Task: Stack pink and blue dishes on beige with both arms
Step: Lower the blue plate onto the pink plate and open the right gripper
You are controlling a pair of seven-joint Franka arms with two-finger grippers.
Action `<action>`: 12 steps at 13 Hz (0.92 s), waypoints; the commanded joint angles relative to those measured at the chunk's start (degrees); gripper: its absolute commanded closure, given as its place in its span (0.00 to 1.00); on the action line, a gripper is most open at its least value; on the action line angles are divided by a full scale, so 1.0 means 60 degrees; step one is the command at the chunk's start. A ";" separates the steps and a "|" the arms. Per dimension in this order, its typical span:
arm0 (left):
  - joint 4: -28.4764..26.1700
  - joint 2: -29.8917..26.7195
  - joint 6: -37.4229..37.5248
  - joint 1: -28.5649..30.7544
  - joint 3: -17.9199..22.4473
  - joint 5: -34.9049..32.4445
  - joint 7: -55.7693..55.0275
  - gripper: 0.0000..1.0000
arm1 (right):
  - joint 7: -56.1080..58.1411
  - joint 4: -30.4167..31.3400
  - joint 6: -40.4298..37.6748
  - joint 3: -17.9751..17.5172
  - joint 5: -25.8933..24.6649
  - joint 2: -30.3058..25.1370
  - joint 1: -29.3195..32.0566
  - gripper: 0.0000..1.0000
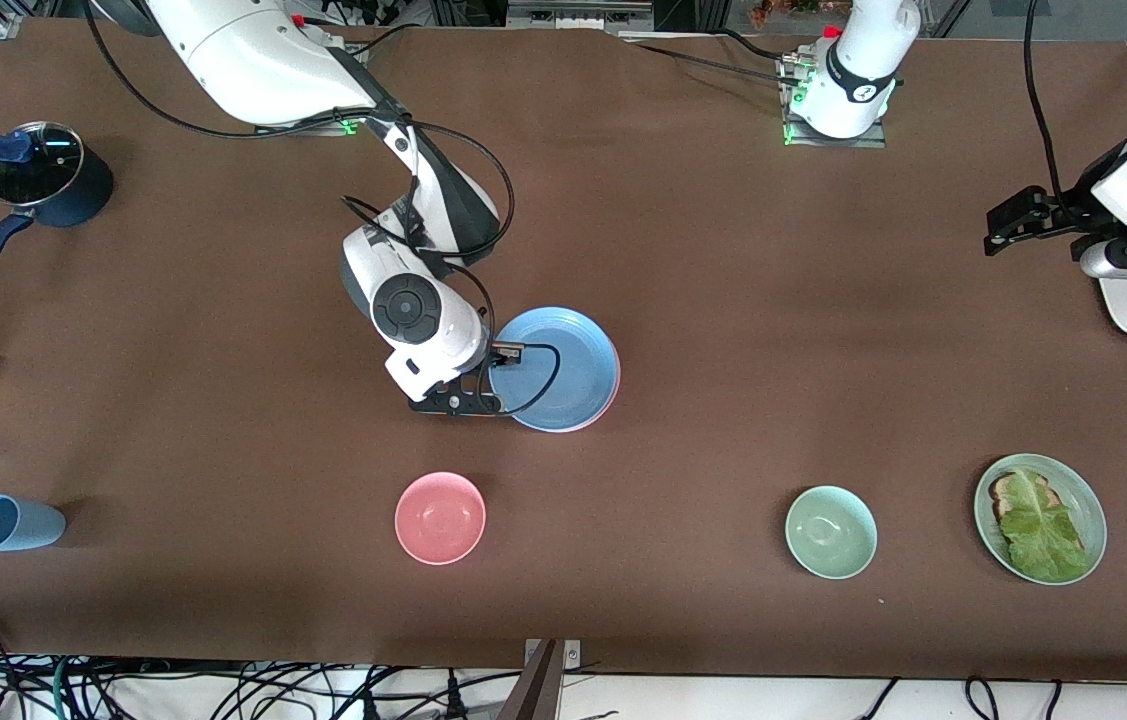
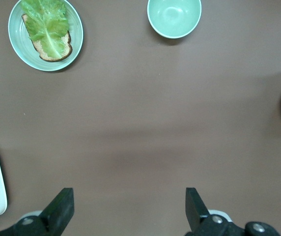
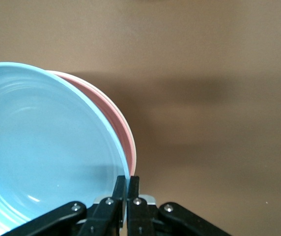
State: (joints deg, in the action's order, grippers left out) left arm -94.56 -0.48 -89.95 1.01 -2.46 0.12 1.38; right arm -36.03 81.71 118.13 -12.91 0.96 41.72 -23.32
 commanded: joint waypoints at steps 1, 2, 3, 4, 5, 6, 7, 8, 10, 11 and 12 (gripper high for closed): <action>-0.0061 -0.0097 -0.0096 -0.0082 0.0044 0.0025 0.0180 0.00 | -0.0119 0.0165 0.0058 -0.0016 0.0075 -0.0039 -0.0039 1.00; -0.0031 -0.0038 -0.0096 -0.0052 -0.0044 0.0010 0.0136 0.00 | -0.0119 0.0224 0.0058 -0.0016 0.0075 -0.0024 -0.0054 1.00; -0.0016 -0.0038 -0.0125 -0.0052 -0.0045 0.0010 0.0093 0.00 | -0.0104 0.0224 0.0058 -0.0016 0.0075 0.0063 -0.0054 1.00; 0.0042 -0.0038 -0.0139 -0.0052 -0.0045 0.0010 0.0107 0.00 | -0.0118 0.0253 0.0058 -0.0016 0.0075 0.0107 -0.0054 1.00; 0.0100 -0.0023 -0.0154 -0.0037 -0.0030 0.0010 0.0107 0.00 | -0.0119 0.0254 0.0087 -0.0016 0.0061 0.0195 -0.0112 1.00; 0.0101 -0.0023 -0.0198 -0.0037 -0.0015 0.0010 0.0107 0.00 | -0.0119 0.0239 0.0160 -0.0016 0.0075 0.0210 -0.0113 1.00; 0.0101 -0.0037 -0.0372 -0.0023 0.0014 0.0010 0.0107 0.00 | -0.0119 0.0253 0.0219 -0.0016 0.0075 0.0210 -0.0113 1.00; 0.0101 -0.0023 -0.0446 -0.0008 0.0014 0.0010 0.0107 0.00 | -0.0133 0.0254 0.0248 -0.0016 0.0075 0.0225 -0.0142 1.00; 0.0101 0.0050 -0.0549 -0.0023 0.0000 -0.0005 0.0092 0.00 | -0.0438 0.0239 0.0482 -0.0016 0.0061 0.0269 -0.0171 1.00; 0.0101 0.0108 -0.0564 -0.0037 -0.0030 -0.0005 0.0078 0.00 | -0.0470 0.0224 0.0512 -0.0016 0.0060 0.0283 -0.0171 1.00; 0.0101 0.0123 -0.0564 -0.0052 -0.0044 -0.0005 0.0048 0.00 | -0.0485 0.0239 0.0512 -0.0016 0.0060 0.0298 -0.0171 1.00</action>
State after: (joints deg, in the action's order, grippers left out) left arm -94.47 -0.23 -92.94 0.96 -2.61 0.12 1.41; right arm -37.81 83.15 120.44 -12.91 0.96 43.30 -24.19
